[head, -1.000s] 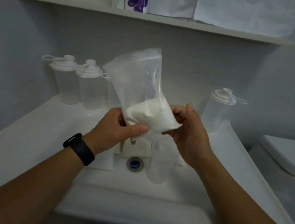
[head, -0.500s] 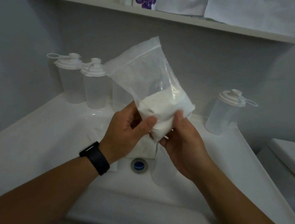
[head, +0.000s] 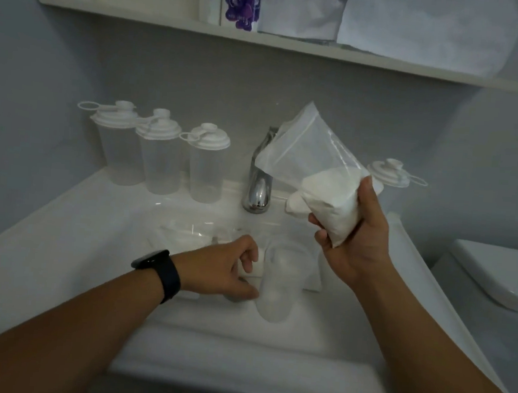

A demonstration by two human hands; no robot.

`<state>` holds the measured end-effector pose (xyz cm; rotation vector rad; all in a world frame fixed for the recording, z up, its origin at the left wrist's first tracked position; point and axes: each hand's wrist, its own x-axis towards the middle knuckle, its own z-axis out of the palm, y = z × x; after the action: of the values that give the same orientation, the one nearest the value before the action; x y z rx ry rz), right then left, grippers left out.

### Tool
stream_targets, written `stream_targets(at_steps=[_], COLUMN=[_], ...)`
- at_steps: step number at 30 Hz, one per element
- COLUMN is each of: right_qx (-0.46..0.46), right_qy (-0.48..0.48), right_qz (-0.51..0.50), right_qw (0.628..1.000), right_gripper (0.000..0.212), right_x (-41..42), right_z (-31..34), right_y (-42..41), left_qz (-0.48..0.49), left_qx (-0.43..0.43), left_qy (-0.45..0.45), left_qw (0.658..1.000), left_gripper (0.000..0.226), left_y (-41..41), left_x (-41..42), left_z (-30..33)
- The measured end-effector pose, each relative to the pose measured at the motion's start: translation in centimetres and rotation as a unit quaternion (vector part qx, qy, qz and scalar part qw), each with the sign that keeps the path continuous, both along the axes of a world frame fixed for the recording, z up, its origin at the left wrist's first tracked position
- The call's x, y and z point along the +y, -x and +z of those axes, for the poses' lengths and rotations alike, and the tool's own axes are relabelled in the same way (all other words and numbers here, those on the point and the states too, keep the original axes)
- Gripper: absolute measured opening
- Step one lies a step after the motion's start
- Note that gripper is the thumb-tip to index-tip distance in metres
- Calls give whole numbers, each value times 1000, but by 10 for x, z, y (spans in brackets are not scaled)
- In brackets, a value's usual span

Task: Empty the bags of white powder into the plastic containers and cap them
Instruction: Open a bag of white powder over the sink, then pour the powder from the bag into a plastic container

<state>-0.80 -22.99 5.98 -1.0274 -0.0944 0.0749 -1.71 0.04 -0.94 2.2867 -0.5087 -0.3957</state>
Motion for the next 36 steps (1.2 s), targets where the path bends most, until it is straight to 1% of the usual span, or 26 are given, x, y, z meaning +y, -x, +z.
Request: stream_targets(at_steps=[2,4,6,7,8,11,13,15,17,20,23,24,28,32,36], right_qx=[17,41,55,56,56,52,50,42,29,13,6,3,-2,-4,-11], right_qy=[6,16,19,16,14,20,26,47,82,135,162,168,178,193,193], right_qz=[0,-5,-8,-10,-14,-25,-33,-39,-35,-24,-22,-22,-3,20,25], right_qw=[1000,999,998,998,998,998,998,997,996,990,987,986,984,981,981], right_gripper=[55,59,59,58,57,55,55,52,49,54,60,62,62,67,68], right_x=[-6,-14,-23,-27,-31,-36,-37,-37,-37,-37,-41,-42,-45,-42,-41], right_z=[-4,-9,-14,-16,-18,-23,-23,-24,-26,-31,-37,-39,-45,-50,-52], right_y=[-3,-7,-8,-8,-7,-8,-7,-6,-6,-6,-8,-9,-9,-12,-14], left_qz=[-5,-2,8,16,22,38,44,48,49,61,76,76,70,62,54], left_qx=[33,47,48,46,41,10,1,-12,-17,-3,13,16,28,30,28], left_qy=[12,35,72,86,94,106,114,107,76,45,50,50,60,87,101], left_qw=[999,998,996,995,994,994,992,993,996,997,996,996,995,994,993], left_gripper=[68,92,104,103,98,71,66,71,75,76,64,64,80,73,77], left_y=[1,1,-2,-4,-6,-6,-2,3,6,10,9,8,7,6,6], left_x=[-4,-14,-24,-29,-33,-38,-32,-19,-4,12,17,18,18,16,12], left_z=[-9,-17,-24,-24,-24,-21,-16,-11,-7,-3,-1,-1,-4,-6,-4])
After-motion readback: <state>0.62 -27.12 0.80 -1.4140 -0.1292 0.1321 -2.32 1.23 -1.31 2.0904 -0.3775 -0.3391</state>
